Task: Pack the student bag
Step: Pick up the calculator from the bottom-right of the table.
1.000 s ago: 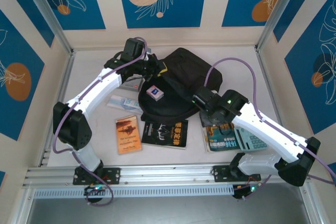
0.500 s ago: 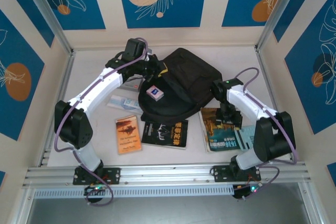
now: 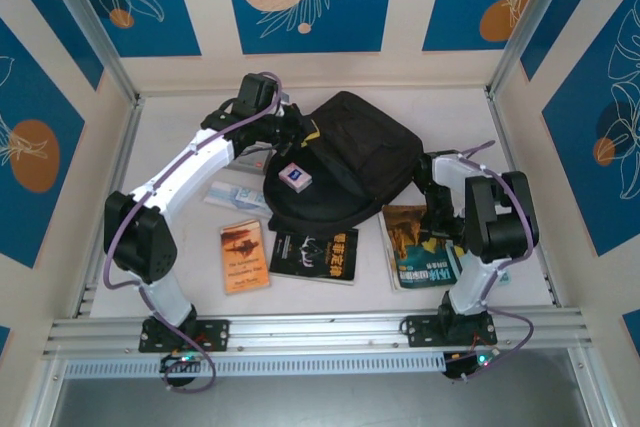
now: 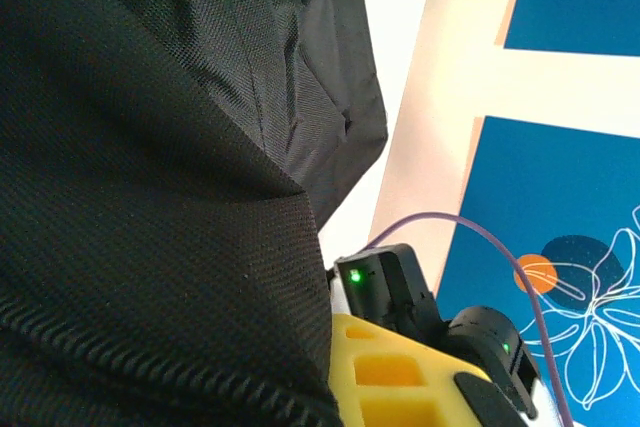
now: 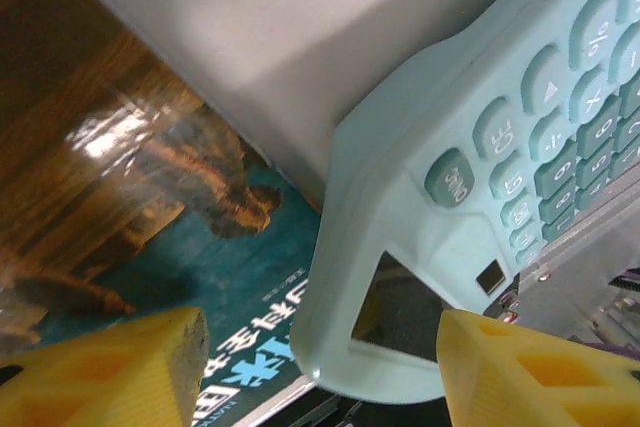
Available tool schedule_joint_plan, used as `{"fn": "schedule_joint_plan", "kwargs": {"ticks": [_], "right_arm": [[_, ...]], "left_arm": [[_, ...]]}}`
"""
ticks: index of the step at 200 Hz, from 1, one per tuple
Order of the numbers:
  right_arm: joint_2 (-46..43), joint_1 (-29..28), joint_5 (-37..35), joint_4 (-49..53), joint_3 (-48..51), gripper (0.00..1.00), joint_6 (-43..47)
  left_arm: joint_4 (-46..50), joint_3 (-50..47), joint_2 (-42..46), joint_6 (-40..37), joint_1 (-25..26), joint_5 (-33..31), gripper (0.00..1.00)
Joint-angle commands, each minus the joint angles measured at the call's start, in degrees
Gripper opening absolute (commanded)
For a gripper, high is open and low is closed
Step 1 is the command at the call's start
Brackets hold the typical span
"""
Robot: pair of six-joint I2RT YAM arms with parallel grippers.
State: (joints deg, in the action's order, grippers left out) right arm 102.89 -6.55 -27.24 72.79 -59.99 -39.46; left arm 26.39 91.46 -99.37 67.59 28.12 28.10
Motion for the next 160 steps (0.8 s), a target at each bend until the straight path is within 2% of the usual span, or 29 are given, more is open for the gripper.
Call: {"fn": "schedule_joint_plan", "kwargs": {"ticks": [1,43,75,90,98,111,160], "right_arm": [[2.63,1.30,-1.65,1.13,-1.10,0.63,-1.85],[5.38,4.36,-1.42,0.02,-1.87,0.54,-1.01],[7.40,4.44,-0.69,-1.22,-2.72,0.45,0.30],[8.10,4.27,-0.33,-1.78,-3.43,0.36,1.24],[8.36,4.10,-0.65,-1.95,-4.25,0.26,1.98],[8.78,3.49,-1.51,-1.77,-6.16,0.17,3.77],[9.53,0.16,-9.45,-0.24,-11.52,0.11,9.99]], "left_arm": [[-0.46,0.10,-0.10,0.88,-0.48,1.35,0.00],[-0.37,-1.17,1.04,0.77,-0.94,1.23,0.00],[-0.13,-1.73,1.59,0.48,-1.22,1.09,0.00],[0.03,-1.81,1.60,0.43,-1.36,1.03,0.00],[0.04,-1.86,1.59,0.45,-1.38,1.00,0.00],[-0.02,-1.77,1.59,0.45,-1.41,1.00,0.00],[-0.13,-1.46,1.41,0.52,-1.51,0.87,0.00]]}}
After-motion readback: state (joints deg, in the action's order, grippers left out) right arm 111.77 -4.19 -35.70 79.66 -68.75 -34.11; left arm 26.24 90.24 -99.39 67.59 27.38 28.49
